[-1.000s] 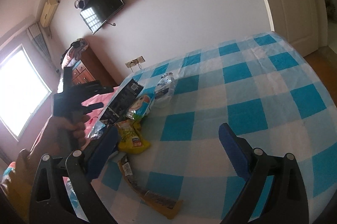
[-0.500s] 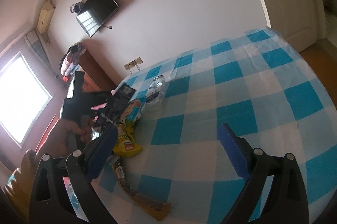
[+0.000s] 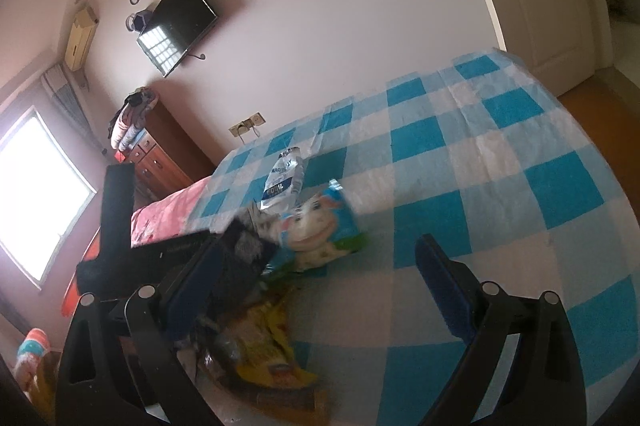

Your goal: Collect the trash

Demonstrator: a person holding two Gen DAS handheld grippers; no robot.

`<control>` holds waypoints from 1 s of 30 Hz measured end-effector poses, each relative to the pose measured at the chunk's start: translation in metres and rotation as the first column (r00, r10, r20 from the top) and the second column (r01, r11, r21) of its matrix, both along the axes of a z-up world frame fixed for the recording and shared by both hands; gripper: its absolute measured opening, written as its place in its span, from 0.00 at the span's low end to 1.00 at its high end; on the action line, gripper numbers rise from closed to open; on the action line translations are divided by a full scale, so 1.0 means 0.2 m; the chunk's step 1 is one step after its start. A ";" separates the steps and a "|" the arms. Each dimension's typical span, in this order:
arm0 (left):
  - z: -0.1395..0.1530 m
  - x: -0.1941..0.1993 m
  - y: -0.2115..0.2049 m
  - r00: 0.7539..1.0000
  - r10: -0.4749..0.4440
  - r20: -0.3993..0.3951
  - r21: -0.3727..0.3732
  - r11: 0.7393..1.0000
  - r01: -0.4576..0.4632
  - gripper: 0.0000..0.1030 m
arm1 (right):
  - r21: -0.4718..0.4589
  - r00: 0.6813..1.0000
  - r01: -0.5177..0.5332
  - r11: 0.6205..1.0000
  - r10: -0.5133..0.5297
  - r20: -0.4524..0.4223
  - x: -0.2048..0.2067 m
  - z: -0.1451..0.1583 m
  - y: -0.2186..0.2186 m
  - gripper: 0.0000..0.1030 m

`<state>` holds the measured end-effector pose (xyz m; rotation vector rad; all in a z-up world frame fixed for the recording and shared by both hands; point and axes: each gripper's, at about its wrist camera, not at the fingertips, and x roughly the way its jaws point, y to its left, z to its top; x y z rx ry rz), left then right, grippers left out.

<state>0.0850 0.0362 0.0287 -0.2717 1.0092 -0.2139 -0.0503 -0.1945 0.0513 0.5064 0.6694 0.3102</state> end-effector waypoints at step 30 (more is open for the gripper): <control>0.06 -0.92 0.37 0.998 0.057 0.011 -0.054 0.997 -0.056 0.75 | 0.058 0.982 -0.157 0.986 0.162 -0.095 -0.11 -0.11 0.08 0.92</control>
